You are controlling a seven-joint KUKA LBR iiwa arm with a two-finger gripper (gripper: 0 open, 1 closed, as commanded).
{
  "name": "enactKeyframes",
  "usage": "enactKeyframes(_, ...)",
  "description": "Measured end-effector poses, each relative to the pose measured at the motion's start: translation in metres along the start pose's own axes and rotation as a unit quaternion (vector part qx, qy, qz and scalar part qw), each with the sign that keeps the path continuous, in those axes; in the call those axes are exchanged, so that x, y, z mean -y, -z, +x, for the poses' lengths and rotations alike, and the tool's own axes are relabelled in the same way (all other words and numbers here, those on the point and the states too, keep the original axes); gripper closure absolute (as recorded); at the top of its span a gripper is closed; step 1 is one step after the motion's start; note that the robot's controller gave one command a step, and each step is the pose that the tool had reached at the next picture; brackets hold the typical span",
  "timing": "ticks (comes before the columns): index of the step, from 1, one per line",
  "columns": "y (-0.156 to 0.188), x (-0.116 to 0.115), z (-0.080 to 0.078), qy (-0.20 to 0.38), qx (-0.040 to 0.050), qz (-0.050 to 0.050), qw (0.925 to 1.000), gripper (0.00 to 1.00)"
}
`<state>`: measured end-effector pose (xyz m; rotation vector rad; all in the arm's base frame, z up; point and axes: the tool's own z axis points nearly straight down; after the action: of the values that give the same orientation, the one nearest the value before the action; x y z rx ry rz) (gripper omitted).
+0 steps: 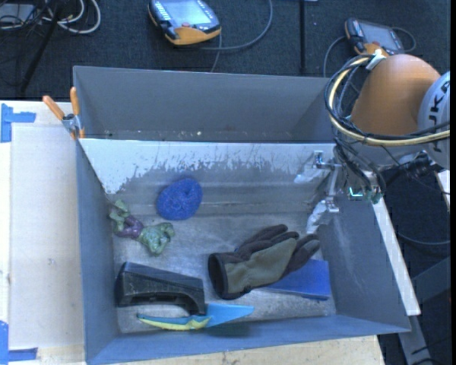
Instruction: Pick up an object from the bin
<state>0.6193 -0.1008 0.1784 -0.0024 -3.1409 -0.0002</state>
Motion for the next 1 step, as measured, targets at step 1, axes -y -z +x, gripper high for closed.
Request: enactKeyframes(1,0.0002,-0.0001,-0.0001,0.0,0.0002,0.0,1.0,0.0)
